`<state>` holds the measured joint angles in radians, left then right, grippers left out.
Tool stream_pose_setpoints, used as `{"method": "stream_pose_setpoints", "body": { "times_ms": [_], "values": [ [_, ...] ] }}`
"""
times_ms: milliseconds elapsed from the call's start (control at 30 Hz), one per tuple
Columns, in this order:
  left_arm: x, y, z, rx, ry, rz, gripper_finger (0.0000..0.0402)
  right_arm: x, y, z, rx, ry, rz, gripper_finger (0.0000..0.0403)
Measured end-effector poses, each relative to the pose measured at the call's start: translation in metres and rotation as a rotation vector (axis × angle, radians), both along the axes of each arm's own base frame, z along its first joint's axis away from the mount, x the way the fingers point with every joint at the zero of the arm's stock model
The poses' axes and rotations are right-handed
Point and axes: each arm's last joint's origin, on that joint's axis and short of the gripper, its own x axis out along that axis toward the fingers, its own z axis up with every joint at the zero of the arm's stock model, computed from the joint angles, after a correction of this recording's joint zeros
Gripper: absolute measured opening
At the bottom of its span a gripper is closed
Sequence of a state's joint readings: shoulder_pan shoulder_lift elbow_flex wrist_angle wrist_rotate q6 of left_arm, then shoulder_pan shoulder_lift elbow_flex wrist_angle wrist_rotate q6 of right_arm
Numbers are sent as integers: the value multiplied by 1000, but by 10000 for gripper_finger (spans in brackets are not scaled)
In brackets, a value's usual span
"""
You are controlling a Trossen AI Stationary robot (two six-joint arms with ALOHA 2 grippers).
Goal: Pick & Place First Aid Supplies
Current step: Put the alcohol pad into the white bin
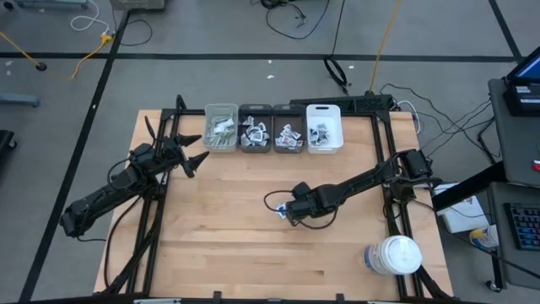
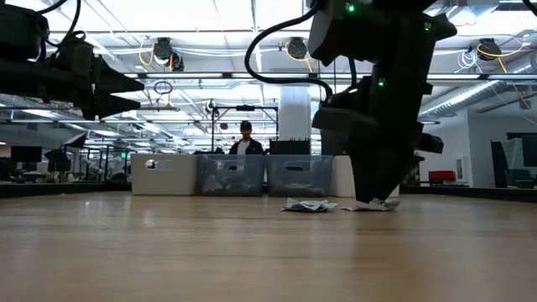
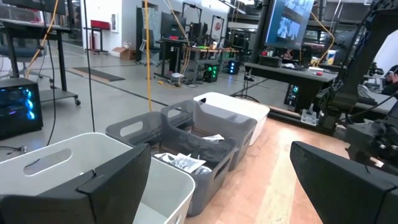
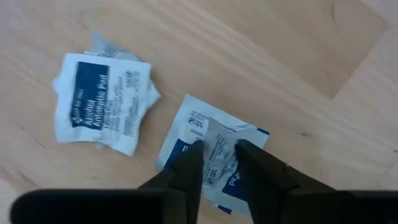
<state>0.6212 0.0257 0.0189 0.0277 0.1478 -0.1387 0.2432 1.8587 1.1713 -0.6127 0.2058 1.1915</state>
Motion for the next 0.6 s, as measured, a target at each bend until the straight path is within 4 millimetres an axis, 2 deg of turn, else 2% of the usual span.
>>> {"method": "stream_pose_setpoints", "body": {
  "times_ms": [267, 600],
  "values": [
    [0, 0, 0, 0, 0, -1, 392, -1, 1, 5, 48, -1, 48, 56],
    [0, 0, 0, 0, 0, 0, 392, -13, -5, 39, 11, -40, 114, 21]
  ]
}}
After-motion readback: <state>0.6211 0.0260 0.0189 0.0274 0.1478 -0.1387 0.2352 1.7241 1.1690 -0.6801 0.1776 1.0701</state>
